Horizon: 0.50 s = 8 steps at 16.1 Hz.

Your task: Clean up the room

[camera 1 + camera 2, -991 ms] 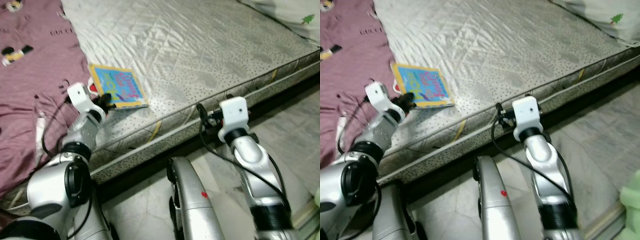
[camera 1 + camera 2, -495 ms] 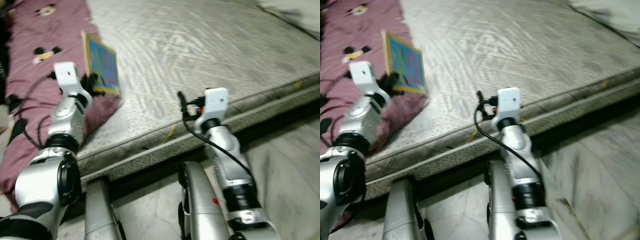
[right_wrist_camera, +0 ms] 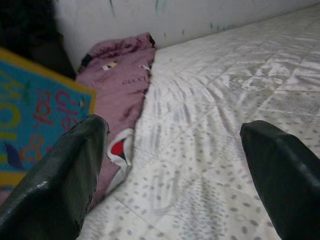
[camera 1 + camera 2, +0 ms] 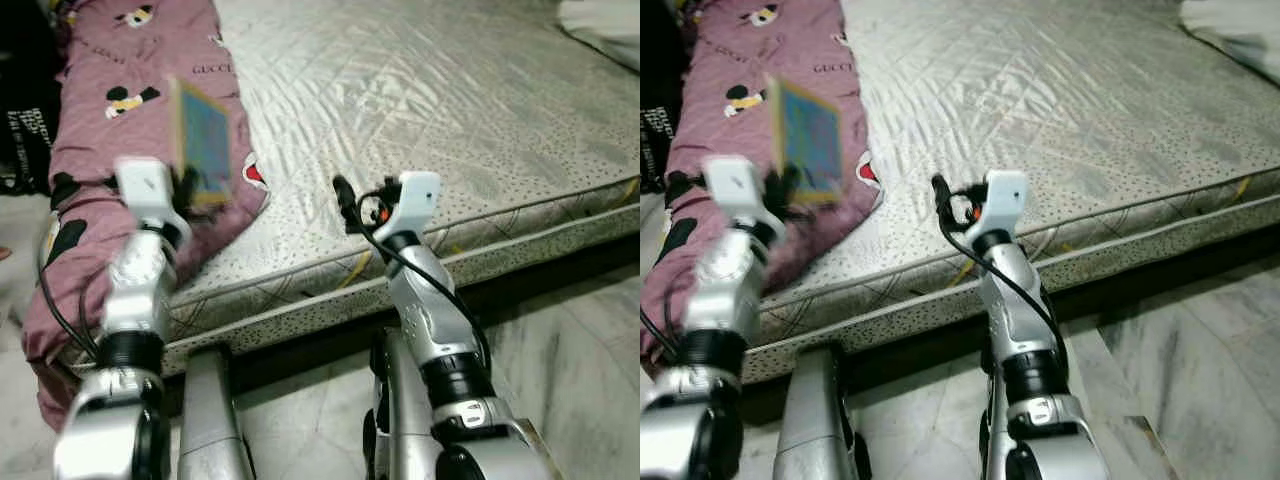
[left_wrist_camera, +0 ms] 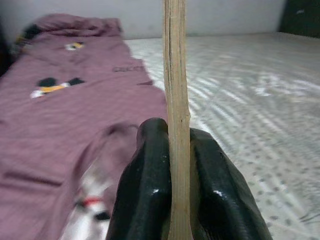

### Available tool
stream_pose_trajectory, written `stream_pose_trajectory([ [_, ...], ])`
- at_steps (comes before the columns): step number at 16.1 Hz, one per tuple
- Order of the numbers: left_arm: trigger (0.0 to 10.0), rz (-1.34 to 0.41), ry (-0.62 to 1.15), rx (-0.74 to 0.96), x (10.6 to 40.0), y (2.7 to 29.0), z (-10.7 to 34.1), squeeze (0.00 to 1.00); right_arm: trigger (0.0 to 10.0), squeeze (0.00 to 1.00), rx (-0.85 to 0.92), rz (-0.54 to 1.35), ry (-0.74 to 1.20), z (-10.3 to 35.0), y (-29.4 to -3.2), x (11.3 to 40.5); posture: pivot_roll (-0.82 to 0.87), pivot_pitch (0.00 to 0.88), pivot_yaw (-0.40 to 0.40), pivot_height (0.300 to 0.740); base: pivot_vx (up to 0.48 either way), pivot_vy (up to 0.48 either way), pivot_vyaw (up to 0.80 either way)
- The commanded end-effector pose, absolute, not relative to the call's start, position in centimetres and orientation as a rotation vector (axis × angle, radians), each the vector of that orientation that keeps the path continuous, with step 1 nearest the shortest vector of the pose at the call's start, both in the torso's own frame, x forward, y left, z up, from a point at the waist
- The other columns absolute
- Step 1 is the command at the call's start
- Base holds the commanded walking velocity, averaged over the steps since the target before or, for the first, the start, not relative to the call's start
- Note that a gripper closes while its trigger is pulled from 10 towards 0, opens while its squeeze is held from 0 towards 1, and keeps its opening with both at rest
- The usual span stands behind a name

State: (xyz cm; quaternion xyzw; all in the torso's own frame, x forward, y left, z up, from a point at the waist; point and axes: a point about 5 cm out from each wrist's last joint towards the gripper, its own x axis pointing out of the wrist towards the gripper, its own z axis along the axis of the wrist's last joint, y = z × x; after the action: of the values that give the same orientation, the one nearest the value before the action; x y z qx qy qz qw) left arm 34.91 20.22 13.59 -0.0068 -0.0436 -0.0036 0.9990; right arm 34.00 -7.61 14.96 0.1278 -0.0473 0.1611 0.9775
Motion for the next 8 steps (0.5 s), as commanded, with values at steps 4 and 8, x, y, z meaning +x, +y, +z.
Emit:
stream_pose_trajectory([
  [4, 10.0, 0.044, -0.080, 0.045, 32.4, 19.8, 12.5, 0.00, 10.0, 0.00, 0.293, 0.362, -0.091, 15.0, -6.5, 34.2, 0.00, 0.000, 0.023, 0.536, 0.000, 0.000, 0.00],
  [8, 10.0, 0.073, -0.097, 0.051, 32.1, 20.0, 12.8, 0.00, 10.0, 0.00, 0.308, 0.363, -0.084, 14.9, -6.5, 34.5, -0.01, 0.000, 0.019, 0.579, 0.000, 0.000, 0.00],
])
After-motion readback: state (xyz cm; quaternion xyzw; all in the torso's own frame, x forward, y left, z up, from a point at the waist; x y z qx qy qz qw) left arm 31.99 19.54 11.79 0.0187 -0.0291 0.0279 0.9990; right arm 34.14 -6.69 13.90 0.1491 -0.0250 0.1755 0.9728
